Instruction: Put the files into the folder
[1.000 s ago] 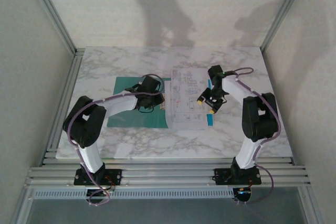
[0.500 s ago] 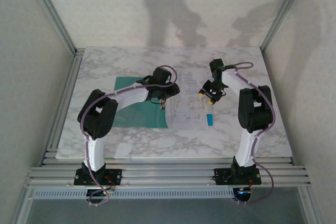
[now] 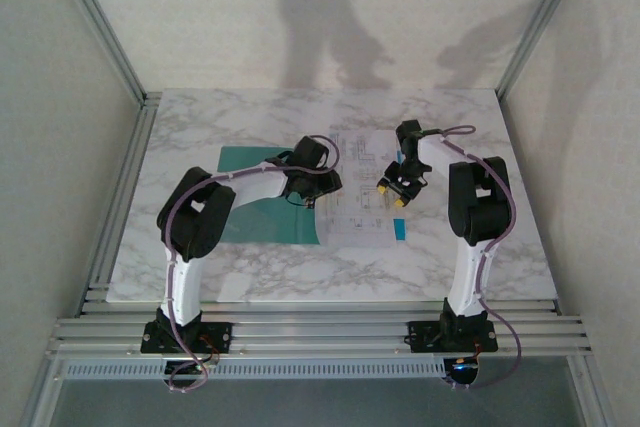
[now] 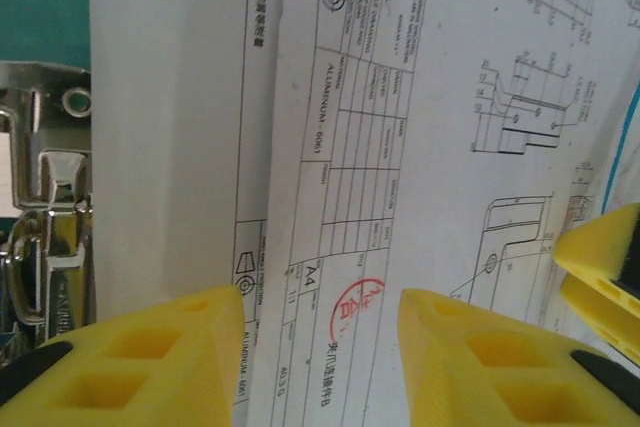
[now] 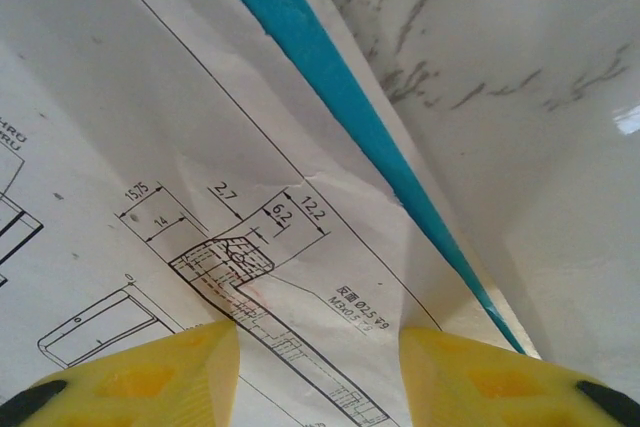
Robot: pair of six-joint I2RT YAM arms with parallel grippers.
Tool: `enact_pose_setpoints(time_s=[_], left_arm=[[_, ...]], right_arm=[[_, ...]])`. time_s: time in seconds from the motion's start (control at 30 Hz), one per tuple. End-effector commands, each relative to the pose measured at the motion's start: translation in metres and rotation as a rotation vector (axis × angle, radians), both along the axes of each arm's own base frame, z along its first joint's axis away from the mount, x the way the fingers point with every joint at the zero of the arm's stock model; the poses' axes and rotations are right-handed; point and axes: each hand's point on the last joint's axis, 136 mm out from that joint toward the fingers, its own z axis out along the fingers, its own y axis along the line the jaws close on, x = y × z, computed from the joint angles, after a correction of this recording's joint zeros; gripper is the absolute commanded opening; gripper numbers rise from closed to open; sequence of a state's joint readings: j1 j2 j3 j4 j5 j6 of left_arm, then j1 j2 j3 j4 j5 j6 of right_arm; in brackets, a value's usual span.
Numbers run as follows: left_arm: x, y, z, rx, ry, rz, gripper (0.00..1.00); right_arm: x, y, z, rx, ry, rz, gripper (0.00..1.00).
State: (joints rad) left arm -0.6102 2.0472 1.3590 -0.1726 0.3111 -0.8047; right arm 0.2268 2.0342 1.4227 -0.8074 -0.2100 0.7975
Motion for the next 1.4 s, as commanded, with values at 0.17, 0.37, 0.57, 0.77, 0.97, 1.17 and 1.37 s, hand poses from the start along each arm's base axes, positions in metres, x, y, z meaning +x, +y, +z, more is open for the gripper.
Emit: enact_pose_setpoints(time_s=[0.17,0.37,0.57,0.77,0.97,1.17,1.37], left_arm=[[-0.009,-0.007,-0.016,0.007,0.008,-0.045,0.41],[-0.010,-0.021,-0.008,-0.024,-0.003,-0.073,0.31],[-0.006,-0.019,0.002,-0.008,-0.025,-0.063,0.18],[-0.002,-0.014,0.016,0.027,-0.045,-0.049,0.00],[0.001,-0.007,0.036,0.014,-0.070,-0.033,0.00],[-0.004,0.017,0.048,0.042,-0.057,-0.012,0.00],[-0.021,0.065,0.050,0.104,-0.027,0.003,0.00]], right_arm=[[-0.013,-0.006,-0.018,-0.017,0.059,0.007,0.48],[-0.013,-0.005,-0.019,-0.013,0.059,0.010,0.48],[-0.011,-0.004,-0.015,-0.009,0.050,0.008,0.48],[0.002,0.001,0.004,0.016,-0.030,0.036,0.51],[0.016,0.002,0.044,0.021,-0.150,0.076,0.64],[0.022,0.004,0.070,0.034,-0.222,0.097,0.66],[0.030,0.029,0.082,0.100,-0.265,0.162,0.66]])
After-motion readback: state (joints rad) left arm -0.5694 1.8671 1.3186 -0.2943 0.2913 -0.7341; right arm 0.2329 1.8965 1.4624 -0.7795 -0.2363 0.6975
